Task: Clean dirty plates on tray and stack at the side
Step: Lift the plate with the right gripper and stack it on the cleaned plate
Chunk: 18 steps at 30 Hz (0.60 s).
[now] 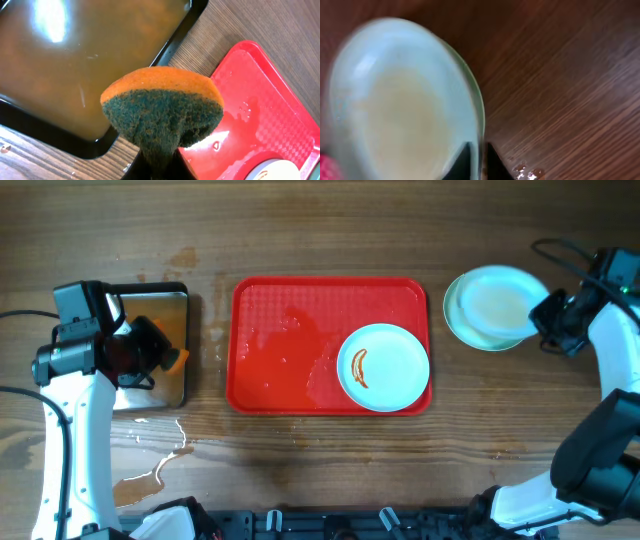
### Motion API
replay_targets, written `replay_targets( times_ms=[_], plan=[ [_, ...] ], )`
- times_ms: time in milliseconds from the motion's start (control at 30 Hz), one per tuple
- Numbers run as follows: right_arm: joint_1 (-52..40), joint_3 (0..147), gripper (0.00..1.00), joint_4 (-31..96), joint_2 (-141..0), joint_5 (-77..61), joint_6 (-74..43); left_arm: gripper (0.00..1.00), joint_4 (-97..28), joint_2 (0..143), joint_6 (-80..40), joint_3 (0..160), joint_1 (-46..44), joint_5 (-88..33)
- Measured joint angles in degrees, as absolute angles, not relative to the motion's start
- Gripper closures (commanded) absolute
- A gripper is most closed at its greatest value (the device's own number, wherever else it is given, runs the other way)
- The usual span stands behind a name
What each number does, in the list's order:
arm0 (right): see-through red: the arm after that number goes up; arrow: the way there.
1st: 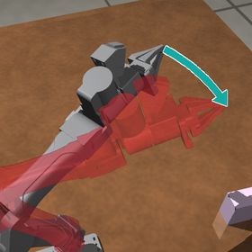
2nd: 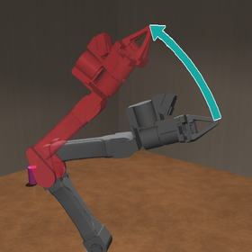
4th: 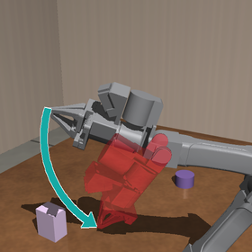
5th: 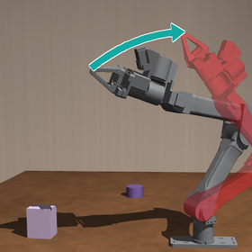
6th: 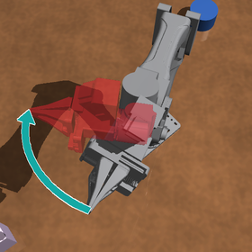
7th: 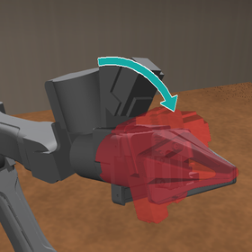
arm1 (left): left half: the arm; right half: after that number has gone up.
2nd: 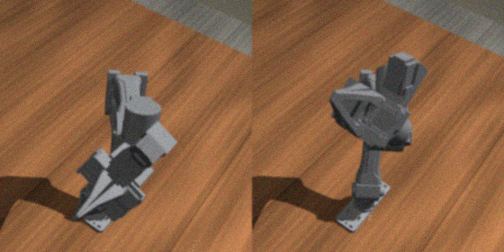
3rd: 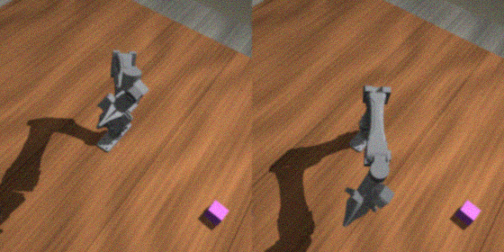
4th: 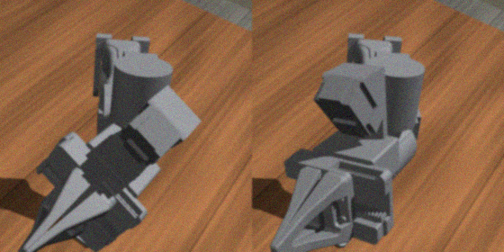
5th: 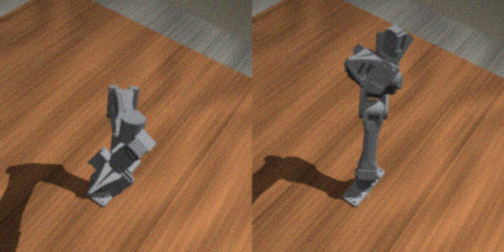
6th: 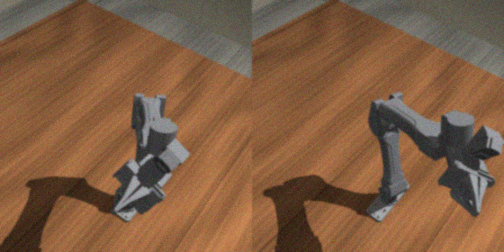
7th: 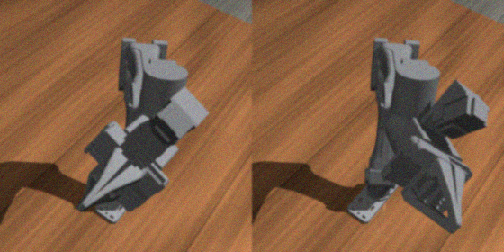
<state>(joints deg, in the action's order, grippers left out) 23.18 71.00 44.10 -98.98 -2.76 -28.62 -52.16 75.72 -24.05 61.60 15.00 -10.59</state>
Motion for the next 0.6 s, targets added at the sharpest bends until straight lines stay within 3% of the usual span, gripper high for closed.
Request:
replay_targets(
  times_ms=[67, 100, 267, 433, 600],
  plan=[
    [23.14, 70.04, 0.28, 43.44, -98.98, -3.01, -28.97, 0.96, -52.01, 75.72, -24.05, 61.6, 15.0, -10.59],
    [23.14, 69.91, 0.21, 43.11, -98.98, -3.38, -28.93, 0.96, -51.86, 75.72, -24.05, 61.6, 15.0, -10.59],
    [23.14, 69.87, 0.19, 42.76, -98.98, -10.04, -26.04, 0.96, -51.64, 75.72, -24.05, 61.6, 15.0, -10.59],
    [22.02, 69.87, 0.2, 45.8, -98.98, -30.89, -18.81, 0.96, -51.46, 75.72, -24.05, 61.6, 15.0, -10.59],
    [13.85, 69.87, 0.19, 52.12, -98.98, -36.38, -12.4, 0.96, -51.42, 75.72, -24.05, 61.6, 15.0, -10.59]
  ],
)
